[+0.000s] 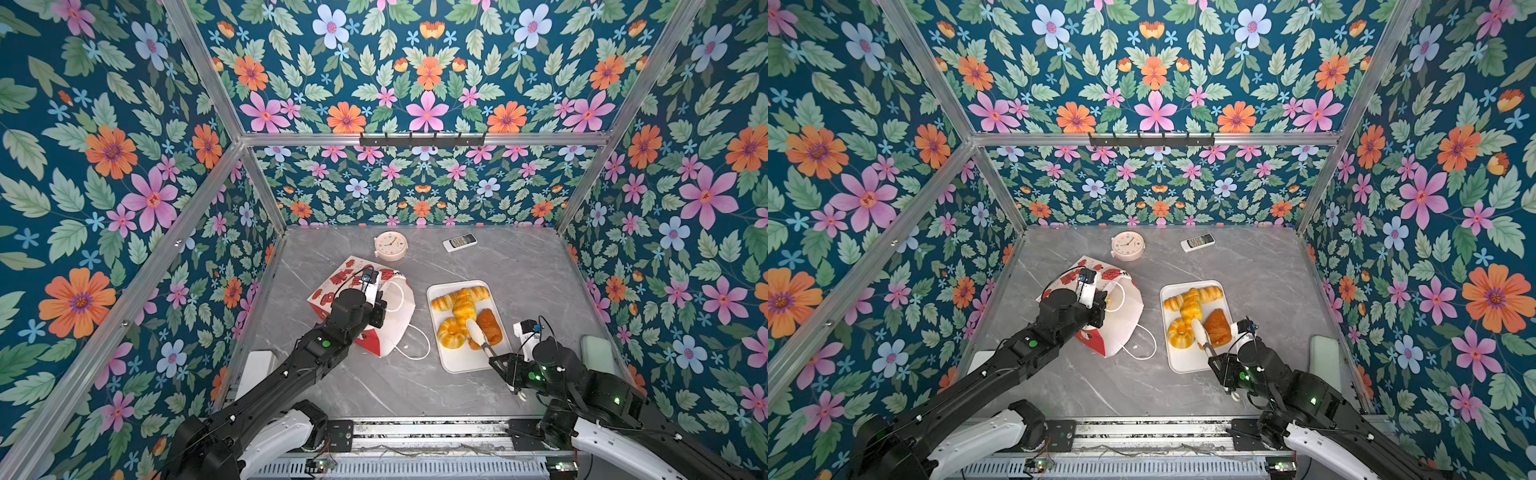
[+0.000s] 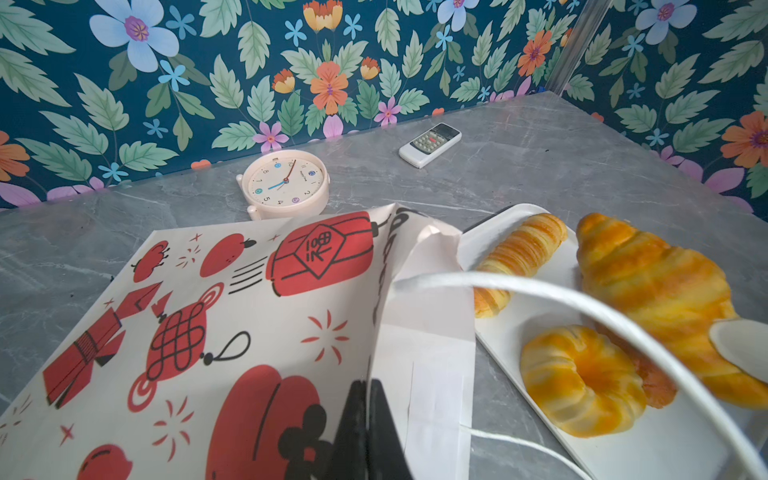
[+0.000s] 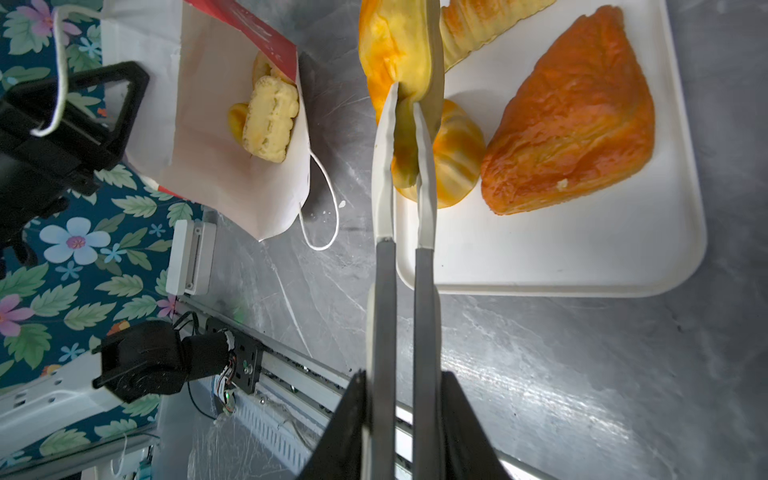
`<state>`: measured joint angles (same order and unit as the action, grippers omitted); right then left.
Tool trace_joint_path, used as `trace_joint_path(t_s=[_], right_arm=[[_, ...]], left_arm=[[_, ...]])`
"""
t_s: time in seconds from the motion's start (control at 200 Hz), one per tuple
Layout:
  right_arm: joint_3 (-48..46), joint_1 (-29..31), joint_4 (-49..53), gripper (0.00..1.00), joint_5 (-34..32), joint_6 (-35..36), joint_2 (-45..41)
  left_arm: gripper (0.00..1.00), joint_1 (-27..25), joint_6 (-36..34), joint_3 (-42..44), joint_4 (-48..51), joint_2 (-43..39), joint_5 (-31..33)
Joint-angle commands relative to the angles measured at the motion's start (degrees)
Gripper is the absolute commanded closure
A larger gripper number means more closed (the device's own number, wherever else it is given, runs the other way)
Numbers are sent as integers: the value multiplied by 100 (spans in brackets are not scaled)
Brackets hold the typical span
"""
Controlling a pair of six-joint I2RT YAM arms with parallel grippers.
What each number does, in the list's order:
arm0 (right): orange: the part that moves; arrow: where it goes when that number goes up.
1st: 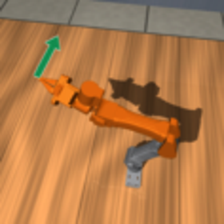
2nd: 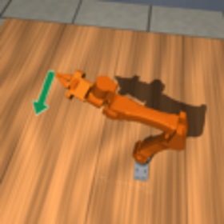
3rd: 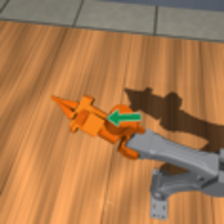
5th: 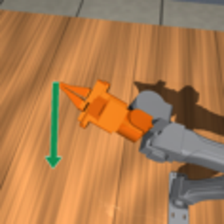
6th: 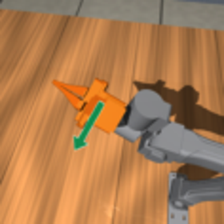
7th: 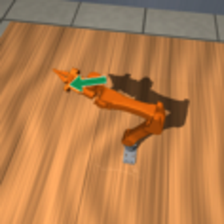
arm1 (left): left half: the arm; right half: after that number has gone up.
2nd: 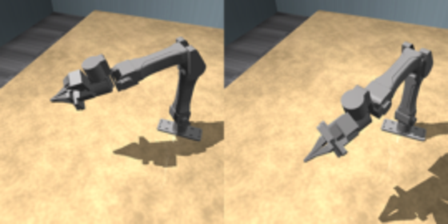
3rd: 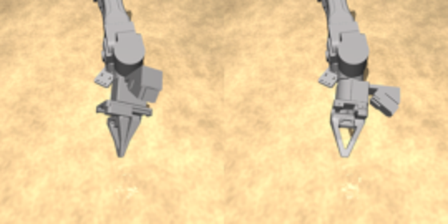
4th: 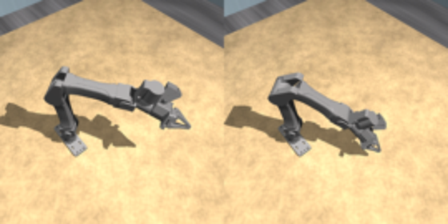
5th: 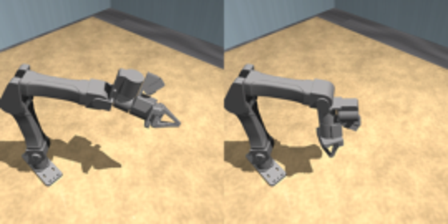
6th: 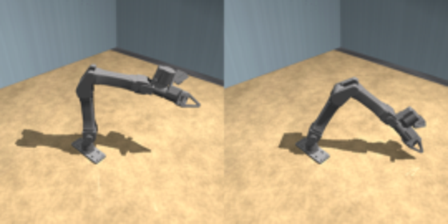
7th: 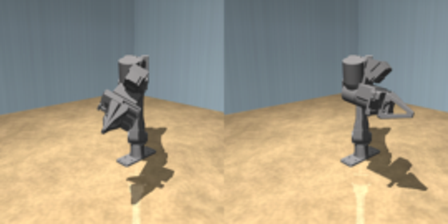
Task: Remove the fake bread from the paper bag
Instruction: 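Lower the yellow croissant onto the tray and open the tongs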
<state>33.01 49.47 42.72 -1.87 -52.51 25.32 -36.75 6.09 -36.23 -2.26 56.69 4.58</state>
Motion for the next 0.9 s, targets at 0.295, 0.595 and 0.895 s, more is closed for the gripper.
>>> trace_joint_path(t_s=[0.295, 0.595, 0.895], right_arm=[[-424, -1908, -1621, 73, 1580, -200, 408], [-282, -2161, -2240, 73, 2039, 1, 1238], [-537, -2197, -2054, 72, 1813, 69, 1342]], left_arm=[[98, 10, 94, 90, -407, -24, -27], [98, 10, 68, 123, -415, -41, 43], [98, 10, 68, 169, -494, 25, 17]])
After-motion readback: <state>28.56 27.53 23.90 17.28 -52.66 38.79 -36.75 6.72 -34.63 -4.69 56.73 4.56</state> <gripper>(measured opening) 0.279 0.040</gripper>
